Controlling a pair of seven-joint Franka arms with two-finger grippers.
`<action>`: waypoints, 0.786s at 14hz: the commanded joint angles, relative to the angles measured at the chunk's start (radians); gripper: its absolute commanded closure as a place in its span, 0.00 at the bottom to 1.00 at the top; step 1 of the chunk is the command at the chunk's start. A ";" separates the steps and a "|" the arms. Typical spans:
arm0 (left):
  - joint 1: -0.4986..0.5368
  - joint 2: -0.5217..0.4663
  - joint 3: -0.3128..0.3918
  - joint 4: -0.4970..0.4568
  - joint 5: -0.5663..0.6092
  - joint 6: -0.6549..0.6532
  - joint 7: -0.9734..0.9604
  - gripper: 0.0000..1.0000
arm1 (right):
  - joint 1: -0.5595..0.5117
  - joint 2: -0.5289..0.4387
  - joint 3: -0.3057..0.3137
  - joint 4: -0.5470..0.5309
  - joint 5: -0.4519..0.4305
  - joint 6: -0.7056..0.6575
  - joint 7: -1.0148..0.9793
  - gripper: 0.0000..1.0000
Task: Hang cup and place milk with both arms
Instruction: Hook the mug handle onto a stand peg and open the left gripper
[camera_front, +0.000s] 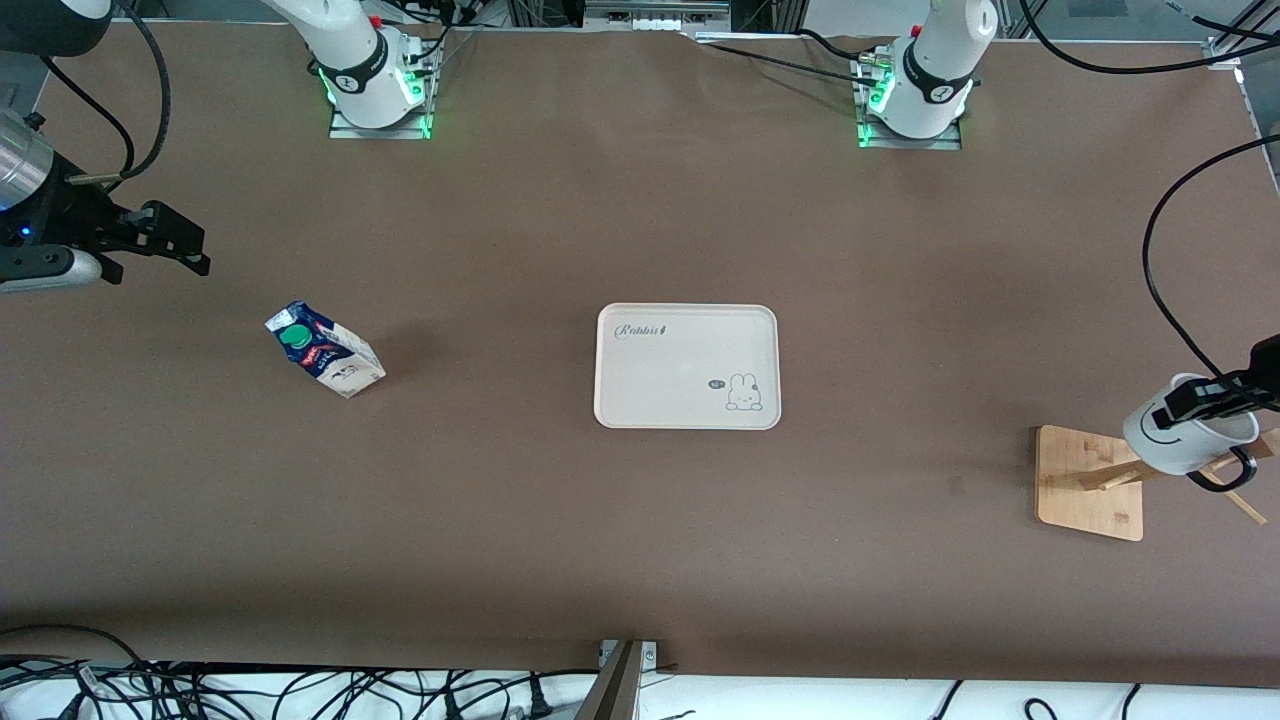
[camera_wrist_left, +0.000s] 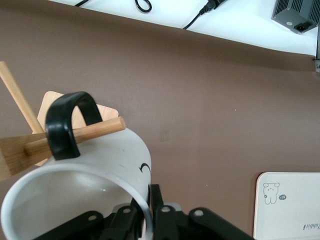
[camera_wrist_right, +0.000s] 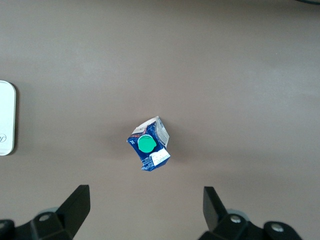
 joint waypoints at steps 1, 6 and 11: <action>0.000 0.008 -0.002 0.032 -0.030 -0.030 0.034 0.00 | -0.015 0.008 0.012 0.020 -0.003 -0.007 0.004 0.00; -0.001 -0.026 -0.011 0.084 -0.015 -0.151 0.007 0.00 | -0.015 0.008 0.012 0.020 -0.003 -0.007 0.004 0.00; -0.073 -0.125 -0.022 0.098 0.151 -0.330 -0.134 0.00 | -0.016 0.008 0.012 0.020 -0.003 -0.016 0.004 0.00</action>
